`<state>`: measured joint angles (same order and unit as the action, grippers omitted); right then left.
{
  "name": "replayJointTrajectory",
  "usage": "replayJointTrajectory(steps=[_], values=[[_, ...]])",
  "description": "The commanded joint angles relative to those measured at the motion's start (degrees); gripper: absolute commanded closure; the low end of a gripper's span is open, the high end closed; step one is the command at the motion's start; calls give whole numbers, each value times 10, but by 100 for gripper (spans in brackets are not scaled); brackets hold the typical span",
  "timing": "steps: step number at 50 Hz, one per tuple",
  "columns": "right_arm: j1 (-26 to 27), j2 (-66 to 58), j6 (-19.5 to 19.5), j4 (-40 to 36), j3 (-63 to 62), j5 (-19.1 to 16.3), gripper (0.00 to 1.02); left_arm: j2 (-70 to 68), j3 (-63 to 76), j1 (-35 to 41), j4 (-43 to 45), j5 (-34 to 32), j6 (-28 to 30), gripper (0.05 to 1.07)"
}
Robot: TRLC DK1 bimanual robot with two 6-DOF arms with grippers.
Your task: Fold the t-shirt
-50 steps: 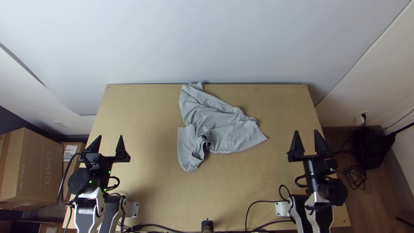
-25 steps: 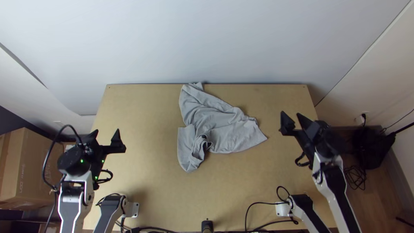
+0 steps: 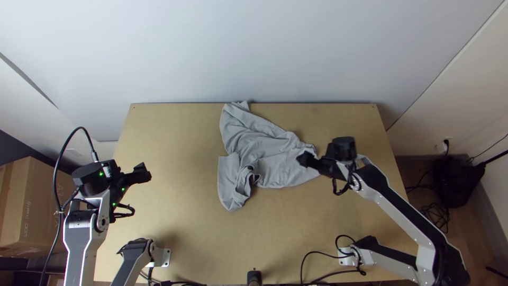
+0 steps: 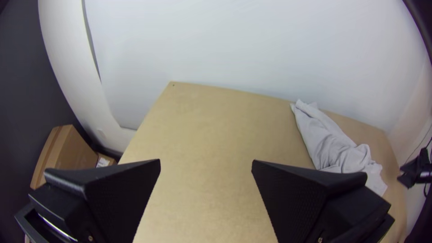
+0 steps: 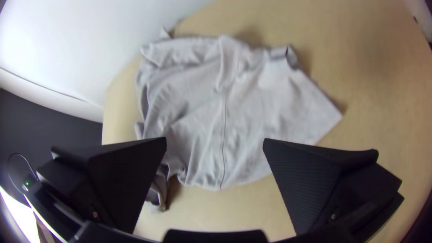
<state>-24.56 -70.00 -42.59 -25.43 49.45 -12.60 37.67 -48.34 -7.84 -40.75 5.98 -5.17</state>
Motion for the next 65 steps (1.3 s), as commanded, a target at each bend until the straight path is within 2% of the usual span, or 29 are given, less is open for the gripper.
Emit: replayJointTrajectory(steps=[1,13,23,37,42,55,62,65], values=[[-40,-48,-66,-59,40,-35,4,3,-11,-17,-12,-5,-23,10],[-91,-126,-116,-117,76,-98,4,1,-10,-28,-35,-5,-27,10],[-102,-185,-142,-117,89,-107,7,-1,-12,-30,-41,-13,-38,10],[-101,-228,-138,-117,89,-116,10,-7,-10,-30,-49,-14,-38,10],[-101,-239,-141,-115,93,-117,21,-7,-9,-30,-49,-14,-38,10],[-100,-266,-136,-98,98,-117,22,-12,-4,-30,-50,-14,-37,10],[-97,-269,-142,-77,98,-114,48,-18,-2,-30,-52,-14,-35,10],[-97,-275,-143,-77,100,-114,49,-20,-1,-30,-53,-13,-34,10]])
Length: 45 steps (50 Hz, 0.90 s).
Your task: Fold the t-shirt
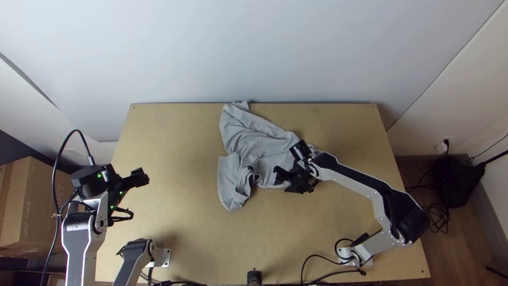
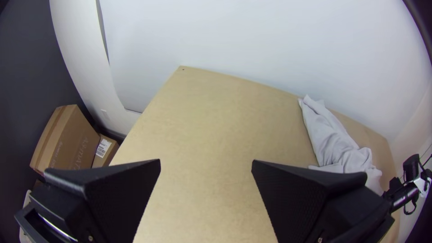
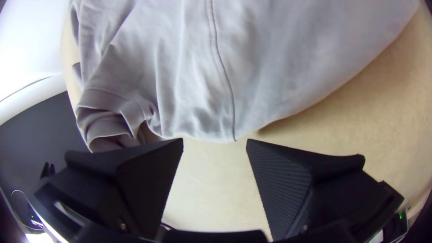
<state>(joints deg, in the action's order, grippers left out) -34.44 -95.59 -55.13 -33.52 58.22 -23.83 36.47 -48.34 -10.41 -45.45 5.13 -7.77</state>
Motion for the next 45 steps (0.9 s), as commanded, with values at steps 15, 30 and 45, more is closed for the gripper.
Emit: replayJointTrajectory(steps=[15,30,45], values=[[12,-35,-16,6,16,10,49,-10,1,-4,-9,-6,-7,10],[31,-42,-15,24,11,69,100,-10,-5,4,-23,-7,-7,10],[54,52,20,-1,-31,68,100,127,-77,77,-8,-69,-70,10]])
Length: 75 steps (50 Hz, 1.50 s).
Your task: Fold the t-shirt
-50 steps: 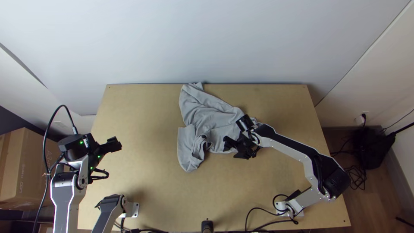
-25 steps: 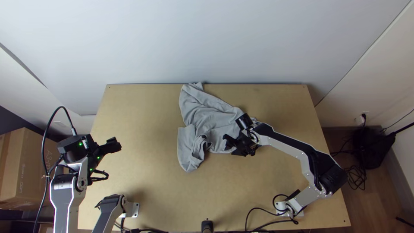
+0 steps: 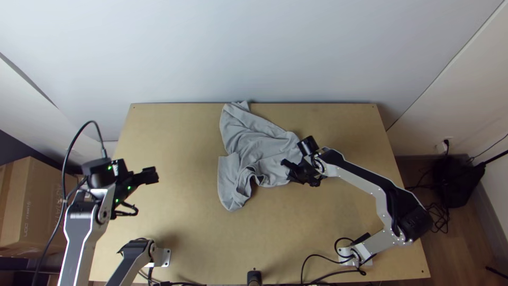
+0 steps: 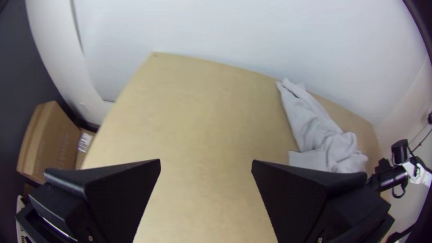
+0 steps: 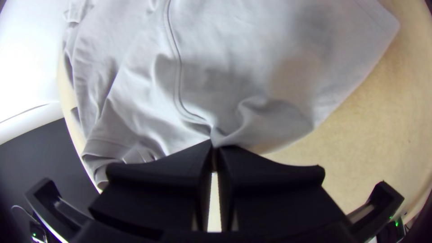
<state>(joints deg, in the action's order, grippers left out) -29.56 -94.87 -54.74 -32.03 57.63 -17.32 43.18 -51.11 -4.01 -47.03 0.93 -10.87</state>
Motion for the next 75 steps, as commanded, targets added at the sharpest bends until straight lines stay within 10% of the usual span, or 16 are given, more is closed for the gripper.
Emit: replayJointTrajectory(steps=[1,33,75], values=[[8,51,19,-19,-29,3,100,75,-62,20,8,-28,-46,10],[183,122,82,-55,-86,17,100,521,-454,182,13,-27,-72,10],[363,108,163,-113,-79,122,100,870,-758,194,95,-25,-70,10]])
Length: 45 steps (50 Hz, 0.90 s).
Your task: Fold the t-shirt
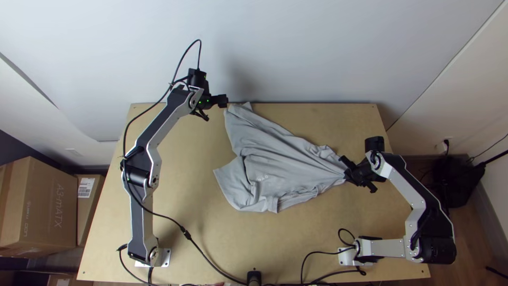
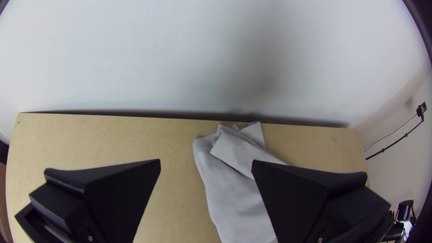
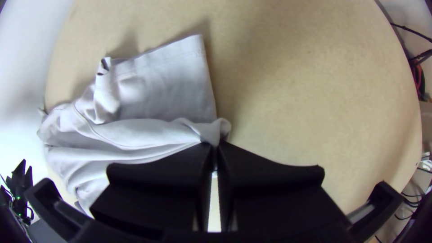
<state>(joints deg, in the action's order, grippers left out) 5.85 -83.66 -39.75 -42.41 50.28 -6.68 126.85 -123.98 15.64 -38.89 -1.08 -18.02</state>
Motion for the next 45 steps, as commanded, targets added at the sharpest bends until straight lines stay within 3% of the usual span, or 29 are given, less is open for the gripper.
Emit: replayJointTrajectory(steps=[1,27,31,41,45], values=[[10,-4,15,-10,-4,15,100,37,-29,-1,19,-5,4,10],[-54,-9,-2,24,-37,13,100,100,-38,13,79,-68,24,12],[-63,-9,-6,33,-41,12,100,106,-38,13,95,-70,23,20],[-85,-8,-15,41,-46,11,100,125,-44,15,129,-70,34,21],[-88,-6,-17,47,-50,11,100,132,-44,15,140,-70,36,34]])
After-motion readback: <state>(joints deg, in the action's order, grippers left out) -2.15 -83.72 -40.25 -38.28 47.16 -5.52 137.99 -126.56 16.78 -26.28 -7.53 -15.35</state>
